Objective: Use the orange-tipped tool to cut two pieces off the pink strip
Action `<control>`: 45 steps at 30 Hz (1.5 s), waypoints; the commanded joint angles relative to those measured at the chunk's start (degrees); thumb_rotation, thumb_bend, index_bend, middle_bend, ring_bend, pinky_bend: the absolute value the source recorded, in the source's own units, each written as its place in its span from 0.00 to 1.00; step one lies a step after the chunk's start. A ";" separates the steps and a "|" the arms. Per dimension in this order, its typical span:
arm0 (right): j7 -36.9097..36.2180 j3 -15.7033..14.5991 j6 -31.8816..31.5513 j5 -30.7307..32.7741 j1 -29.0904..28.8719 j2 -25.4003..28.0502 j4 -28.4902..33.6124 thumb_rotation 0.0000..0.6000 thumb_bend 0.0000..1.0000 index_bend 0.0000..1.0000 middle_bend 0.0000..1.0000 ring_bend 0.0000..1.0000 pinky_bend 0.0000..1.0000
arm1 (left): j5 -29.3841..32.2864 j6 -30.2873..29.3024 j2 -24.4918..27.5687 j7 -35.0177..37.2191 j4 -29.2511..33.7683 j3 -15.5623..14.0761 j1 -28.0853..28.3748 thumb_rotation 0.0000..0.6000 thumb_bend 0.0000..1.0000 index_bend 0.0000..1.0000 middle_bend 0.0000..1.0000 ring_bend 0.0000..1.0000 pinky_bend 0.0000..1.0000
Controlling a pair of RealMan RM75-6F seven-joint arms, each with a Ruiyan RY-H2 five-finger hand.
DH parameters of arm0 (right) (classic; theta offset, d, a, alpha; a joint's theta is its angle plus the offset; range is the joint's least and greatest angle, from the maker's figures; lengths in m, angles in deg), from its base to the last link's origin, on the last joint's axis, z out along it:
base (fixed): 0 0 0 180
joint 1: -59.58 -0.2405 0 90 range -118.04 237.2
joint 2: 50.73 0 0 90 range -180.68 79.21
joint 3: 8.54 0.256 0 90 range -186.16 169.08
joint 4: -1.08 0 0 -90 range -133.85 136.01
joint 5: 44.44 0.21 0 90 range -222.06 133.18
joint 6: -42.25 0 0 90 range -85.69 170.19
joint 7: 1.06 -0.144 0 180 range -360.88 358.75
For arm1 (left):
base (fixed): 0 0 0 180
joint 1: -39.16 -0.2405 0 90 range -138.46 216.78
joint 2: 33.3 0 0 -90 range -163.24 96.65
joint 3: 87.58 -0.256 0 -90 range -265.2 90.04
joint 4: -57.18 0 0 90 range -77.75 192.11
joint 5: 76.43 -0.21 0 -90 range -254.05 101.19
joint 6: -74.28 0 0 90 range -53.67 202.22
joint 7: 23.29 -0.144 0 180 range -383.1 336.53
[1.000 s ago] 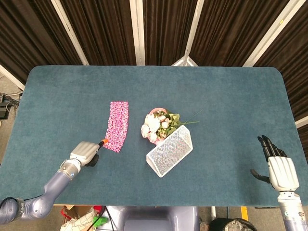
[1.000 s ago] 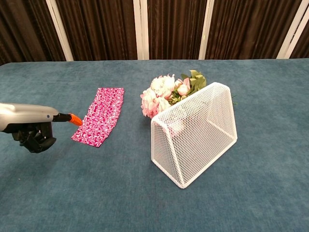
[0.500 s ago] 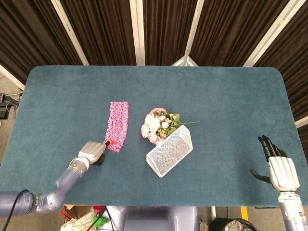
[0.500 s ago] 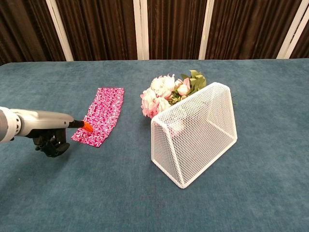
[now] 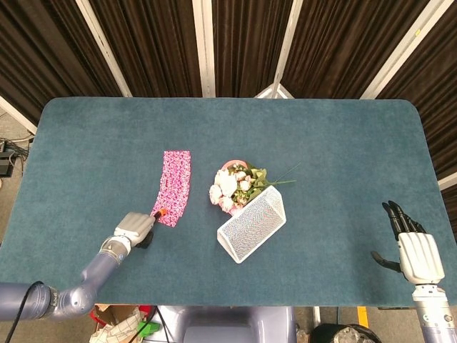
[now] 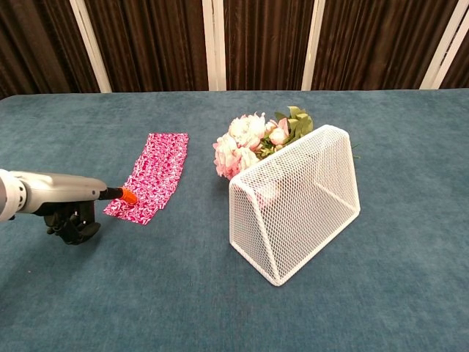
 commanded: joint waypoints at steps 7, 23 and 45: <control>-0.29 -0.06 0.38 0.05 -0.14 0.07 -0.09 1.00 0.18 0.00 0.09 0.21 0.31 | 0.56 -1.88 1.72 -0.32 2.80 -2.42 -0.03 1.00 0.87 0.07 0.84 0.71 0.64; -0.14 -0.09 0.25 -0.32 -0.29 -0.11 0.01 1.00 0.18 0.00 0.09 0.21 0.31 | 1.86 -3.37 6.09 -0.89 9.20 -7.37 -0.07 1.00 0.87 0.07 0.84 0.71 0.64; 0.20 -0.20 0.05 -0.75 -0.38 -0.34 0.06 1.00 0.19 0.00 0.09 0.21 0.31 | -9.04 -9.11 14.19 3.51 18.95 -8.10 -2.83 1.00 0.87 0.07 0.84 0.71 0.64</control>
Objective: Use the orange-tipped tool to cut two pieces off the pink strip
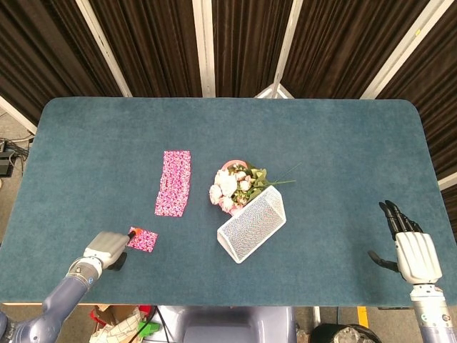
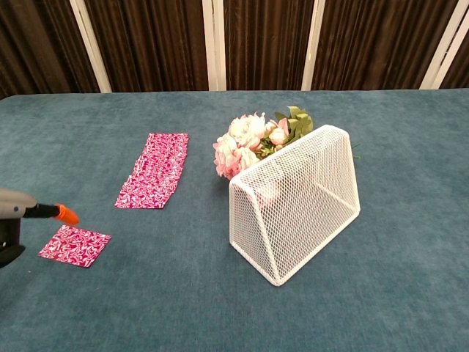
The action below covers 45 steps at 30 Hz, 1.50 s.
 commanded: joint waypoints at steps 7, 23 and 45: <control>-0.12 0.08 0.27 0.41 -0.07 -0.04 -0.05 1.00 0.18 0.00 0.09 0.21 0.31 | -13.99 -0.79 0.34 7.66 -4.06 3.73 -3.90 1.00 0.87 0.06 0.84 0.71 0.64; -0.24 0.19 0.29 0.70 -0.07 -0.12 -0.45 1.00 0.19 0.00 0.09 0.21 0.31 | 1.98 4.74 -9.24 0.36 -15.16 8.30 3.38 1.00 0.90 0.00 0.84 0.72 0.64; -0.89 0.08 0.34 0.66 -0.02 0.13 -0.34 1.00 0.19 0.00 0.09 0.21 0.31 | 11.38 3.16 -12.54 -5.08 -15.65 8.45 8.03 1.00 0.90 0.00 0.85 0.72 0.64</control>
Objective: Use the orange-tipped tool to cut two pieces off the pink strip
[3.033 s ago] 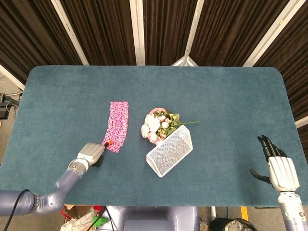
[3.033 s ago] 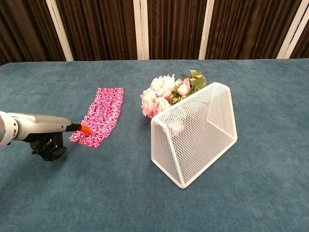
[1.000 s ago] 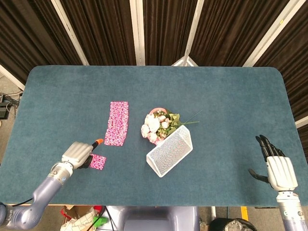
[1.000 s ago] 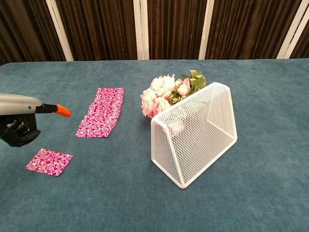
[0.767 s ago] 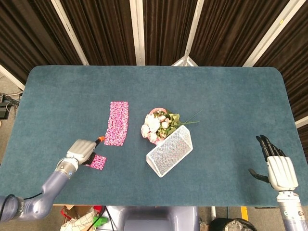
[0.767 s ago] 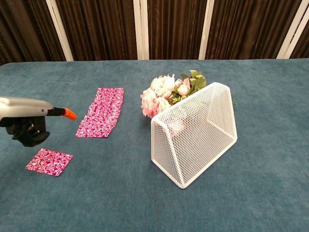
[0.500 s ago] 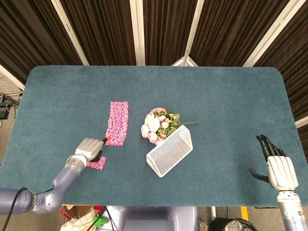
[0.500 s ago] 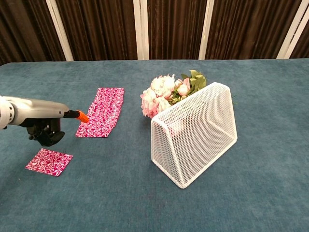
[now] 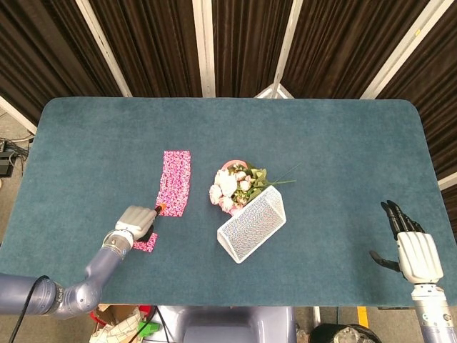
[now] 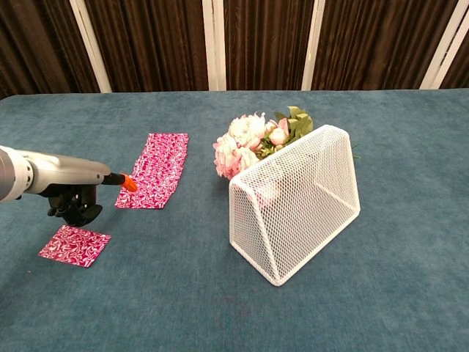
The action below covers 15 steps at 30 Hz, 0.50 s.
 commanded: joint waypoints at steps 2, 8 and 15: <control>0.01 -0.03 0.09 -0.01 -0.03 0.01 0.00 1.00 0.18 0.00 0.09 0.21 0.31 | 0.84 -0.11 -0.62 -0.45 -0.31 0.21 0.65 1.00 0.90 0.00 0.85 0.72 0.64; -0.14 -0.02 0.11 0.07 -0.01 0.08 -0.04 1.00 0.19 0.00 0.09 0.21 0.31 | 2.58 0.34 -1.74 -1.14 -1.30 0.40 1.71 1.00 0.90 0.00 0.85 0.73 0.64; -0.36 -0.04 0.00 -0.04 0.03 0.14 -0.07 1.00 0.19 0.00 0.09 0.21 0.31 | 4.46 0.19 -2.22 -1.80 -1.71 0.08 2.43 1.00 0.90 0.00 0.85 0.73 0.64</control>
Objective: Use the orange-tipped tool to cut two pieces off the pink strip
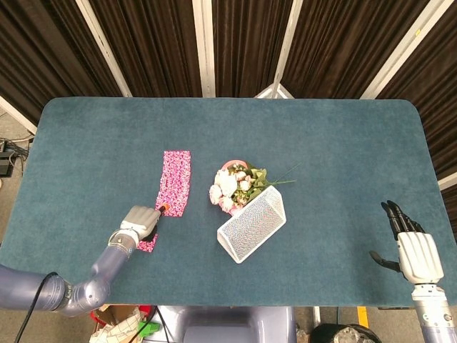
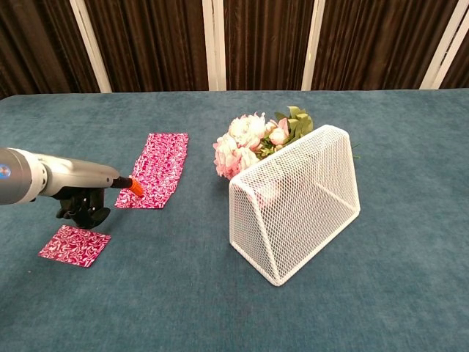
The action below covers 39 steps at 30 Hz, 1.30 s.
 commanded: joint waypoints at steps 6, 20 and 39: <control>-0.09 -0.02 -0.14 -0.09 0.06 0.03 0.06 1.00 0.18 0.00 0.09 0.21 0.31 | 2.69 -0.12 0.06 -0.75 -0.22 -0.92 0.55 1.00 0.90 0.00 0.84 0.73 0.64; -0.17 -0.04 -0.53 -0.54 0.11 0.16 0.37 1.00 0.19 0.00 0.09 0.21 0.31 | 5.80 -1.72 1.52 -1.73 -0.32 -3.46 -0.37 1.00 0.90 0.00 0.85 0.73 0.64; -0.39 -0.20 -0.59 -0.98 0.08 0.19 0.74 1.00 0.19 0.00 0.09 0.21 0.31 | 2.47 -2.09 11.00 1.40 3.08 -8.89 -5.79 1.00 0.90 0.00 0.84 0.73 0.64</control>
